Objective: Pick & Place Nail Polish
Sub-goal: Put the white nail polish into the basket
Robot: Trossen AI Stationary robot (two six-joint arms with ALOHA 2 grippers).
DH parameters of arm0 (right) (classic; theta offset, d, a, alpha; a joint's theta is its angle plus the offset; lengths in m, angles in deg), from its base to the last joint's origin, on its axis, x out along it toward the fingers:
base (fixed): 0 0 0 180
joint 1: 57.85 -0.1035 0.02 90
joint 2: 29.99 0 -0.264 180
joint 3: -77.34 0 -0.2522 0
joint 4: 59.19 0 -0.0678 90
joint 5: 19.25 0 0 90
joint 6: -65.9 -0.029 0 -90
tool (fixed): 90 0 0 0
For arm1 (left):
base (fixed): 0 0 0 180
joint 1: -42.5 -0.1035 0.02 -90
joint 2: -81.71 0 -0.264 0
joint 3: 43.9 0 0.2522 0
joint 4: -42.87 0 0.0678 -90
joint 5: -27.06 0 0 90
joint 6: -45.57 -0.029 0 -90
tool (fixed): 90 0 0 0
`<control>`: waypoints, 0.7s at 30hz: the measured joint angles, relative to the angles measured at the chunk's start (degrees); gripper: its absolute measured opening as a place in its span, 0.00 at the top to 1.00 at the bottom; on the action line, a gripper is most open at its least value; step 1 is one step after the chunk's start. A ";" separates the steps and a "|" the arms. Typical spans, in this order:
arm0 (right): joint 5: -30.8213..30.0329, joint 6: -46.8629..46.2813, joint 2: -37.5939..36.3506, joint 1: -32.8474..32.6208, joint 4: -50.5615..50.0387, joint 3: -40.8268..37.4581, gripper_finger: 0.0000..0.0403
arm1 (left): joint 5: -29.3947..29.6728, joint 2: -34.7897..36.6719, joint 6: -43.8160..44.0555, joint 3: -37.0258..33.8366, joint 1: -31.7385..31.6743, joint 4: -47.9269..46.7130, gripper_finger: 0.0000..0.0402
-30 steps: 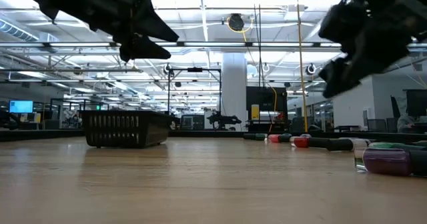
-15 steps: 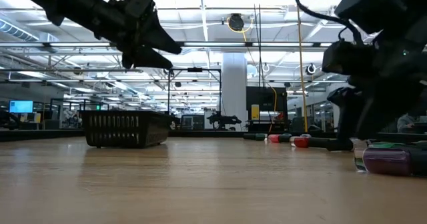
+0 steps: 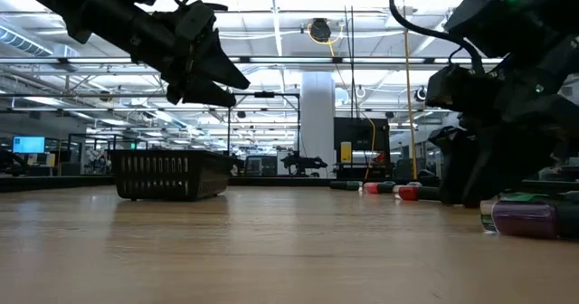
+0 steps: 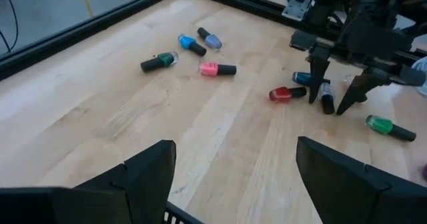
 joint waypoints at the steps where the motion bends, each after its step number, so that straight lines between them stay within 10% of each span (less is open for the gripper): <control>1: -0.17 -0.01 0.52 0.00 0.14 0.01 0.51 | 0.00 0.01 -0.11 0.00 0.00 0.05 0.24; 13: -0.56 0.09 1.45 0.92 -1.15 -0.03 0.87 | -0.01 0.01 -0.62 0.00 0.00 -0.01 0.24; 21: -1.24 3.11 -1.15 0.88 3.35 -0.48 0.88 | 0.09 0.01 -0.48 0.00 -0.01 0.00 0.24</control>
